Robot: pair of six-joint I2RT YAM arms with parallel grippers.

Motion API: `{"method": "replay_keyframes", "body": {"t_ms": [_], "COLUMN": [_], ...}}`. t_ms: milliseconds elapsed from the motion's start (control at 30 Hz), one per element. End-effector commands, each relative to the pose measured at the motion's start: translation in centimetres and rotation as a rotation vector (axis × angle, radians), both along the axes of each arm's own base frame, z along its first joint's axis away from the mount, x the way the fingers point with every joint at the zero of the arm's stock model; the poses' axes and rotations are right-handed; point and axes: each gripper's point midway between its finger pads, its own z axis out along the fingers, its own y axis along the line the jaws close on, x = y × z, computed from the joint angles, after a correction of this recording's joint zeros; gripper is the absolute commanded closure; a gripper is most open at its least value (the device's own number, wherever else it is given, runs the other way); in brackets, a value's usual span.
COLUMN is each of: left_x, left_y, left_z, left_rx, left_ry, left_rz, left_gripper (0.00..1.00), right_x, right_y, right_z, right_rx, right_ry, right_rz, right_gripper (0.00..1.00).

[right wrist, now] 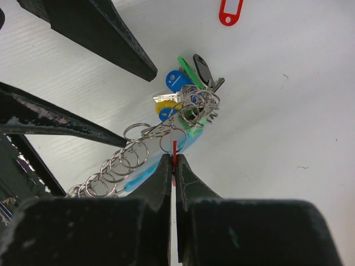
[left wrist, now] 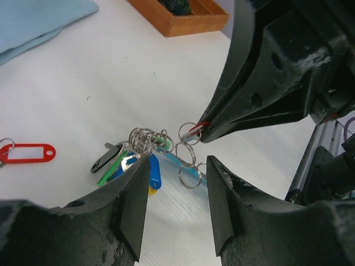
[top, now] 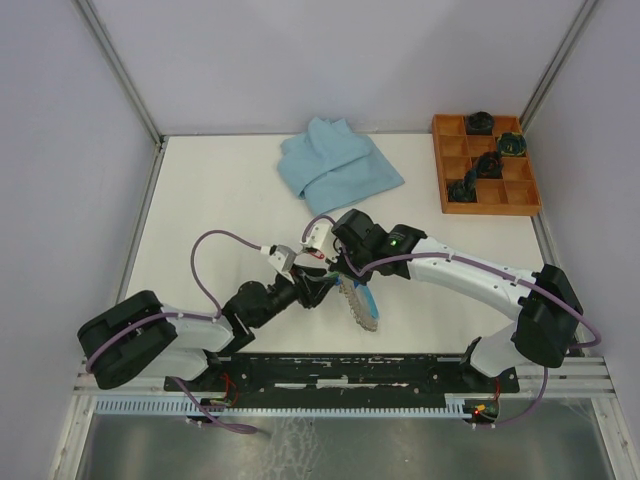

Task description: Put the keys on the keyring

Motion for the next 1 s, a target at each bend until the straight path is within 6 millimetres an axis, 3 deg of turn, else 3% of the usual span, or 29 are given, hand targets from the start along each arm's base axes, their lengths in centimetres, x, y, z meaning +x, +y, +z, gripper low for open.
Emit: {"method": "replay_keyframes", "body": {"t_ms": [0,400,733,967], "left_x": [0.1,0.7,1.0,1.3], "left_y": [-0.8,-2.0,-3.0,-3.3], "left_z": [3.7,1.8,2.3,1.2], "left_rx": [-0.125,-0.103,-0.121,-0.075], "left_ry": [-0.069,-0.03,-0.037,-0.016], "left_rz": [-0.025,-0.031,-0.05,-0.046], "left_gripper": [0.47,0.5,0.51,0.61], "right_x": [1.3,1.1,0.8,0.6], "right_y": [1.6,1.6,1.5,1.4], "right_z": [2.7,3.1,3.0,3.3], "right_rx": [0.086,0.102,0.105,0.115], "right_ry": [-0.071,-0.071,-0.061,-0.062], "right_rz": [-0.011,-0.015,-0.008,-0.003], "right_gripper": [1.0,1.0,0.99,0.99]}}
